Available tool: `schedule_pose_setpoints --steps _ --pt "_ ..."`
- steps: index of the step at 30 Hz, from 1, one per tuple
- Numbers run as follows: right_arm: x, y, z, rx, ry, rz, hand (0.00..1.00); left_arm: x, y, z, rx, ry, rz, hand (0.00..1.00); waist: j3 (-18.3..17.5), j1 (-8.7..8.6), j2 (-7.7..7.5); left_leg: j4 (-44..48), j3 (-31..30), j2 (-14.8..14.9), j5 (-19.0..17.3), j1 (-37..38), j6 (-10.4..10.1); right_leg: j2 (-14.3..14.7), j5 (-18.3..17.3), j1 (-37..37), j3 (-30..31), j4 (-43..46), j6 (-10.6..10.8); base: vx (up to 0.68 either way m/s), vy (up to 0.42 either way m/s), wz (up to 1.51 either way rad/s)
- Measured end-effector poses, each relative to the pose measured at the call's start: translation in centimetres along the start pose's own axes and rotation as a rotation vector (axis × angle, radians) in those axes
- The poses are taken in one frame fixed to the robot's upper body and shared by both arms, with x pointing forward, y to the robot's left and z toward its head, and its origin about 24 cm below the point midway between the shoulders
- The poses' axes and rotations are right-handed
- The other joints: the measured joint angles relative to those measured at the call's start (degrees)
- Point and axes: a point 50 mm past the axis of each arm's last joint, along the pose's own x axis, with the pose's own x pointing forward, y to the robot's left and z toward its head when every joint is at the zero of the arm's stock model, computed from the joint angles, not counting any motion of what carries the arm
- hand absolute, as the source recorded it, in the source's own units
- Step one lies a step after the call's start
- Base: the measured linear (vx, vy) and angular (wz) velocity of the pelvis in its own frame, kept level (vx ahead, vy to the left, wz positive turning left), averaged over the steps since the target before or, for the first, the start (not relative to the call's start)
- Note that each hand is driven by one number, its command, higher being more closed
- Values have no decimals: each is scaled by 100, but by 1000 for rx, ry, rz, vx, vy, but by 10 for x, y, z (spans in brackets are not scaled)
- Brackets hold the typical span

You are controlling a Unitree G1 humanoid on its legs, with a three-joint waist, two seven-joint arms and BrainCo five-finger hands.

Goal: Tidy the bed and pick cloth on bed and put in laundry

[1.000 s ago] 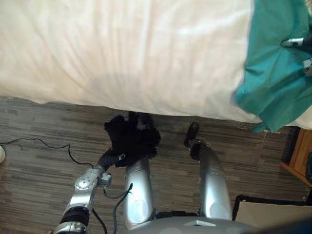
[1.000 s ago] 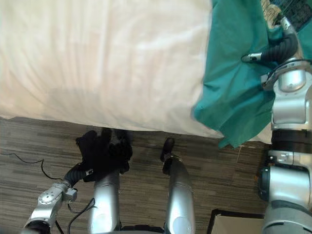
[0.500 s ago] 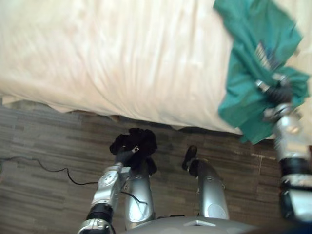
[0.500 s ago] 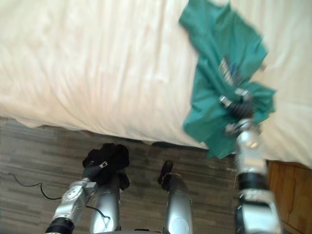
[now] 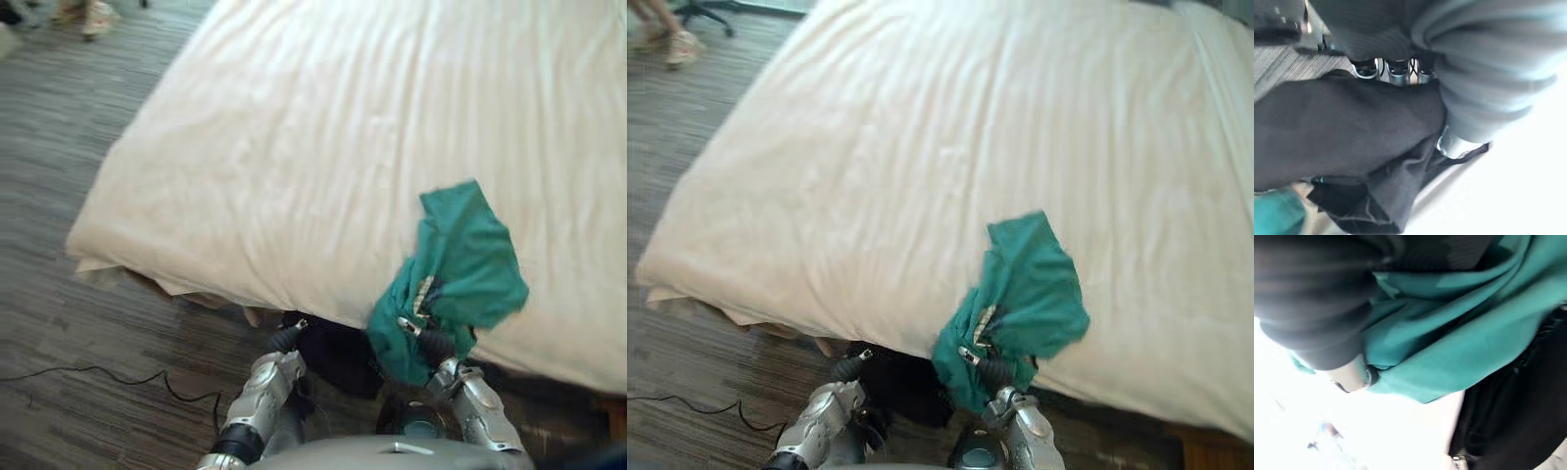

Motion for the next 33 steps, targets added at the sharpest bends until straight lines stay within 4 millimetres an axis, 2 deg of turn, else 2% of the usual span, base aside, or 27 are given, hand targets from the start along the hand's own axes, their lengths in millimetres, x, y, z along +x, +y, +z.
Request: schedule_pose_setpoints --steps 3,4,8,10,11,12,13,14,15,16,17,18,19,21,22,23,24,25,26,27,28,29,31,33 --pt "-1 -1 -11 2 65 -31 100 -6 10 -5 -2 -12 24 100 -73 20 17 -808 -230 -276 428 479 -10 23 -15 331 -303 -2 -34 -18 -6 75" --pt "-1 0 -13 8 72 -45 100 -9 18 -6 5 -21 42 100 -68 25 32 -807 -369 -311 432 474 -7 32 -46 448 -440 1 -87 -59 -54 53" --pt "-2 -1 -14 -2 66 -69 100 -14 28 -4 -27 -60 67 100 -62 41 116 -843 -837 -389 410 573 20 56 -94 756 -712 129 -166 -83 -58 58" --pt "-2 3 -15 -16 63 -64 100 -15 23 3 -45 -102 45 100 -64 105 148 -843 -757 -420 2 542 27 84 -97 924 -962 91 -191 -88 7 72" --pt "0 10 -17 -35 65 -56 100 -13 19 13 -44 -141 26 100 -107 112 -66 -578 -387 -552 -509 449 74 -79 -75 976 -1337 -176 -207 -48 34 96" --pt "-1 16 -16 -34 43 -54 100 -12 11 26 -44 -187 -1 100 -115 226 -242 1021 -88 -404 -761 -6 672 -298 -377 1004 -1546 -126 -28 -18 36 94" --pt "-2 17 -15 -34 36 -54 100 -13 8 26 -53 -195 -7 100 -110 330 -132 1491 -50 -266 -1030 -73 632 -261 -415 1021 -1624 -3 -2 43 36 105" --pt "-3 18 -16 -26 29 -76 100 -15 5 23 -48 -197 -4 100 -80 305 -3 1397 -346 -369 -1349 -26 414 -205 -479 1158 -1507 331 -142 44 123 152" --pt "-7 16 -19 -19 39 -109 100 -15 3 19 -50 -184 -2 100 -81 234 16 950 -854 -629 -1134 178 555 -338 -318 966 -846 1063 -850 24 143 201" --pt "-9 16 -22 -16 46 -123 100 -14 1 20 -49 -184 -5 100 -100 161 75 710 -1155 -712 -984 248 554 -217 -440 813 -359 1244 -981 -25 116 258" --pt "-9 15 -23 -12 45 -147 100 -12 -2 21 -54 -185 -2 100 -61 82 184 182 -1777 -874 -799 387 489 259 -641 596 529 1025 -872 -34 18 225" --pt "-9 15 -22 -14 42 -153 100 -11 0 22 -39 -187 5 100 -60 53 186 -22 -1912 -894 -773 440 455 483 -676 458 947 907 -792 -18 -17 290" --pt "-11 10 -20 -18 34 -180 100 -6 3 23 -2 -172 21 100 -24 27 246 -299 -2097 -895 -728 517 387 1001 -664 175 1859 615 -679 11 -21 219" --pt "-13 3 -17 -10 9 -214 100 -6 10 20 12 -157 45 100 -21 35 254 -482 -2168 -986 -583 620 176 1243 -537 2 2553 272 -458 34 -3 210" --pt "-14 -3 -13 -9 -14 -238 100 -8 15 16 13 -146 59 100 -25 32 261 -540 -2164 -1117 -488 675 -44 1246 -365 -108 2868 11 -287 64 54 205" --pt "-13 -1 -13 15 -31 -249 100 -10 24 17 33 -152 92 100 -85 44 -214 -71 -1957 -1407 -904 516 -325 689 125 -384 3064 -329 -528 69 55 165" --pt "-10 -2 -11 21 -43 -251 100 -11 28 19 35 -160 109 100 -64 37 -233 1106 -1938 -1351 -1028 98 661 538 -104 -434 3028 -31 -318 30 -62 90" --pt "-10 -7 -5 9 -60 -256 100 -15 32 9 21 -146 130 100 -61 193 69 2505 -2438 -738 -1809 -284 86 790 -181 -576 2947 192 -244 7 -64 1" --pt "-6 -9 -3 1 -61 -246 100 -20 37 -1 -2 -138 157 100 -65 324 242 2326 -2641 -706 -2165 -168 51 854 -210 -521 3038 164 -223 83 11 -28" --pt "-3 -5 -7 18 -43 -234 100 -26 52 -10 -12 -128 205 100 -112 397 231 1811 -2651 -870 -1947 132 -19 742 -9 -307 3080 -233 -198 137 116 -11" --pt "-4 -4 -10 25 -43 -230 100 -31 60 -16 -3 -123 220 100 -177 399 122 1384 -2699 -998 -1729 313 50 682 128 -183 3030 -574 -182 229 85 29" --pt "-6 -5 -10 26 -50 -235 100 -34 64 -21 4 -127 222 100 -202 442 103 1022 -2763 -1121 -1492 428 135 610 230 -89 2924 -811 -159 138 8 43" --pt "-8 -9 -8 54 -68 -254 100 -37 65 -22 3 -149 171 100 -217 463 103 711 -2910 -1253 -1247 477 193 536 316 8 2662 -920 -98 159 -10 68" --pt "-10 -12 -13 101 -70 -288 100 -36 59 -20 -1 -186 85 100 -197 466 69 447 -2760 -1330 -988 662 120 433 363 260 2261 -879 -89 129 -24 109"
